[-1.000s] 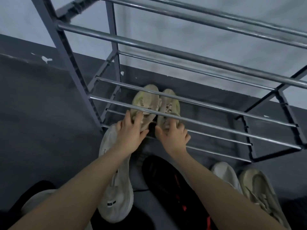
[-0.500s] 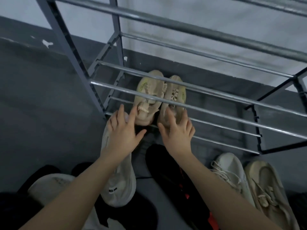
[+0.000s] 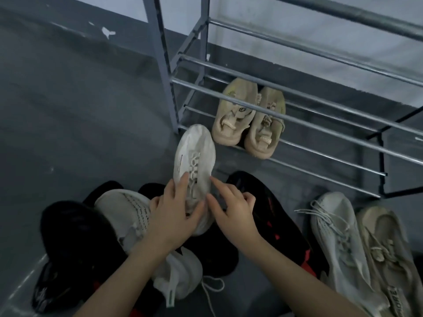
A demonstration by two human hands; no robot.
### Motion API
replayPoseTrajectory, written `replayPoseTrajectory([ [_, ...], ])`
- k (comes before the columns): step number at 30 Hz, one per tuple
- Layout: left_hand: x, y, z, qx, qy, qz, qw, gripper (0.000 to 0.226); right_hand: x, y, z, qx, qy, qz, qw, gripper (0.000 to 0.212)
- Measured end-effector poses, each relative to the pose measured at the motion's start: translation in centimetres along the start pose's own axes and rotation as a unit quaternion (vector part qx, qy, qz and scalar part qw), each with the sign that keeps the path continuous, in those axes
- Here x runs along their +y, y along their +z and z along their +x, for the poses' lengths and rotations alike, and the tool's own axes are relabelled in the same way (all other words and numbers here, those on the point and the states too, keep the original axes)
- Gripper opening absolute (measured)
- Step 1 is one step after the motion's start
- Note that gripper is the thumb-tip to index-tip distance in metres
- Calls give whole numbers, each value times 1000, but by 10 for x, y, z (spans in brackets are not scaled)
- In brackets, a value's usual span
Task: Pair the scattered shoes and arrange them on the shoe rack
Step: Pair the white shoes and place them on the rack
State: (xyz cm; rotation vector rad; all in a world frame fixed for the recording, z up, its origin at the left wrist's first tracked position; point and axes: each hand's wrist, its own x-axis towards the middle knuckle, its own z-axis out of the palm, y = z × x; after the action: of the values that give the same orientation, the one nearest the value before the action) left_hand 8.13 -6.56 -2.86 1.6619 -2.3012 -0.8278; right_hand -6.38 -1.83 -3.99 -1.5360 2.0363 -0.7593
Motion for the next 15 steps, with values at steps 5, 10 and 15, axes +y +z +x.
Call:
replayPoseTrajectory([
  [5, -6, 2, -2, -63, 32, 28, 997, 109, -13, 11, 3, -6, 45, -15, 999, 46],
  [10, -1, 1, -6, -39, 18, -33, 999, 125, -22, 8, 16, 21, 71, 18, 997, 40],
  [15, 16, -6, -20, 60, 24, -80, 995, 120, -32, -13, 2, 64, 27, 65, 995, 33],
])
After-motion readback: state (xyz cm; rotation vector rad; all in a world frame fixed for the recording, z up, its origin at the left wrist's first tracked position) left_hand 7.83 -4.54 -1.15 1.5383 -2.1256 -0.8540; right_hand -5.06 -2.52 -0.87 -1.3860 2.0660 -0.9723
